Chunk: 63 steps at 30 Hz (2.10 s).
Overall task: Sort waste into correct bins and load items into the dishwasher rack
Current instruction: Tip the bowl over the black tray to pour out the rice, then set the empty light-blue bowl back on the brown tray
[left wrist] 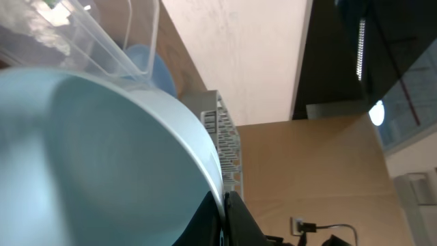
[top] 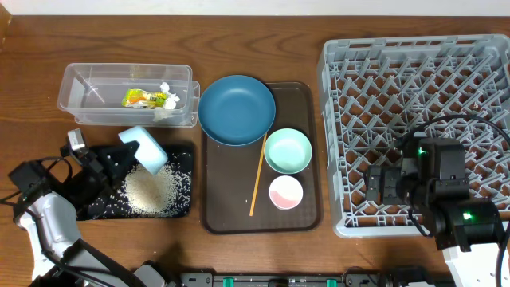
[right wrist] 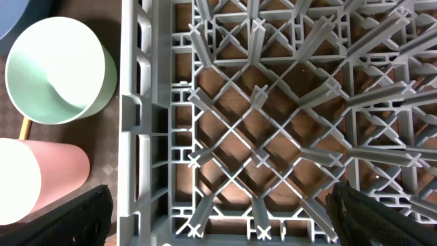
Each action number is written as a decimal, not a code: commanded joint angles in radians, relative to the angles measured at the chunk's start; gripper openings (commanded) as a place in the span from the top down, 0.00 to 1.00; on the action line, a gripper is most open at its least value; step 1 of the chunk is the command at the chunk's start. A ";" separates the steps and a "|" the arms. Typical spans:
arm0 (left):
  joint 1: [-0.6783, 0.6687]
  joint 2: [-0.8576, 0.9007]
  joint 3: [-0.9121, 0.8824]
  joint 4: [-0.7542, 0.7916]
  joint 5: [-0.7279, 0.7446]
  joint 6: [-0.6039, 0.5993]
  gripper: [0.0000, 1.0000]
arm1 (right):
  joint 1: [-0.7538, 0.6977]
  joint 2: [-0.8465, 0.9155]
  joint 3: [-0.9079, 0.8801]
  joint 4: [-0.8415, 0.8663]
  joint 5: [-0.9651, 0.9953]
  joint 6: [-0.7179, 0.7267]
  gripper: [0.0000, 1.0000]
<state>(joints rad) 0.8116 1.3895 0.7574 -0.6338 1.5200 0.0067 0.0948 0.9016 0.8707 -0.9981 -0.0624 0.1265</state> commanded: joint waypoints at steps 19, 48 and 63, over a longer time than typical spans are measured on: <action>-0.378 -0.190 0.027 0.007 -0.329 -0.047 0.94 | -0.004 0.000 0.018 0.003 0.006 0.008 0.01; -1.268 0.031 0.026 0.154 -1.252 -0.072 0.92 | -0.004 0.000 0.018 -0.001 0.006 0.008 0.01; -1.268 -0.134 0.055 0.150 -1.239 -0.146 0.51 | -0.004 0.000 0.018 -0.003 0.006 0.008 0.01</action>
<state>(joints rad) -0.4545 1.3212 0.7712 -0.4847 0.2848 -0.0978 0.0948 0.9016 0.8707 -0.9993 -0.0624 0.1265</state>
